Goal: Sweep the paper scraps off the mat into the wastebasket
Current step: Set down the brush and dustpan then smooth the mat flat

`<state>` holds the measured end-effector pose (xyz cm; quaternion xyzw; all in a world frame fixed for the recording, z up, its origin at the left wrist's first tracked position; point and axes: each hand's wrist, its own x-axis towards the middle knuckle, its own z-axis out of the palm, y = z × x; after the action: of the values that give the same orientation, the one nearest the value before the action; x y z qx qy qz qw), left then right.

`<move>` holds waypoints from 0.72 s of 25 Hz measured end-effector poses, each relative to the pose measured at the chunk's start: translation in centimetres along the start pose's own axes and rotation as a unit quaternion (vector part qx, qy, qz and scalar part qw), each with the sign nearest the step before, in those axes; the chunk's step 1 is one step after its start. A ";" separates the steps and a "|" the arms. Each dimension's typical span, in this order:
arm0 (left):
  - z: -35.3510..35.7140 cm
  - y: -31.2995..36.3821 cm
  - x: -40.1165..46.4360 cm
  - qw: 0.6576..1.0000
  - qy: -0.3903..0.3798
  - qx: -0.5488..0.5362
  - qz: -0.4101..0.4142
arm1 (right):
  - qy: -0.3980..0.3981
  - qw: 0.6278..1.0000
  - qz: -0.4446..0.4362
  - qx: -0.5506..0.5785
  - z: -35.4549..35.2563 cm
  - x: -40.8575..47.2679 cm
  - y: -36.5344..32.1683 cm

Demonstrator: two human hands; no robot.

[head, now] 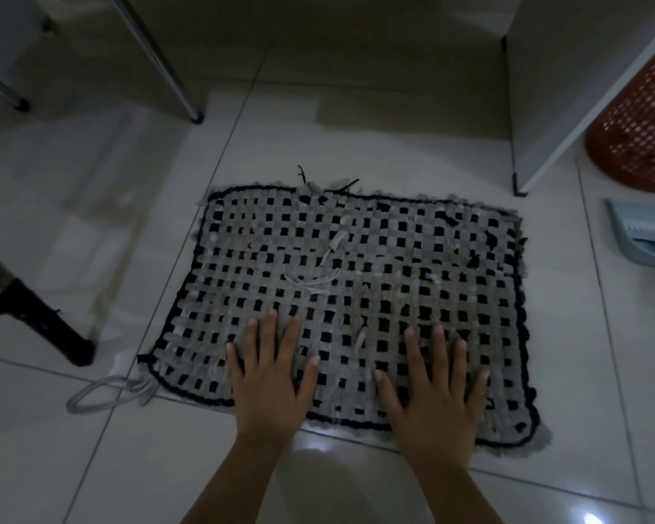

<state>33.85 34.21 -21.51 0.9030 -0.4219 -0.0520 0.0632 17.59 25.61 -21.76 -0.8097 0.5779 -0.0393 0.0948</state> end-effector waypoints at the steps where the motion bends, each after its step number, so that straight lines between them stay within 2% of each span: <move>1: -0.1 -0.1 -0.2 1.000 0.000 -0.001 0.000 | 0.002 1.000 0.005 -0.001 -0.1 -0.3 0.0; 8: 0.1 0.1 0.4 1.000 0.016 0.005 -0.017 | 0.016 1.000 0.008 -0.007 -0.2 0.5 -0.1; 18: -0.5 0.3 2.1 0.999 -0.025 0.007 -0.024 | -0.009 1.000 -0.008 0.001 -0.6 2.3 -0.4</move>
<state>35.05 32.39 -21.02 0.9118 -0.4014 -0.0733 0.0453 18.62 23.54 -21.15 -0.8145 0.5705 -0.0335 0.1004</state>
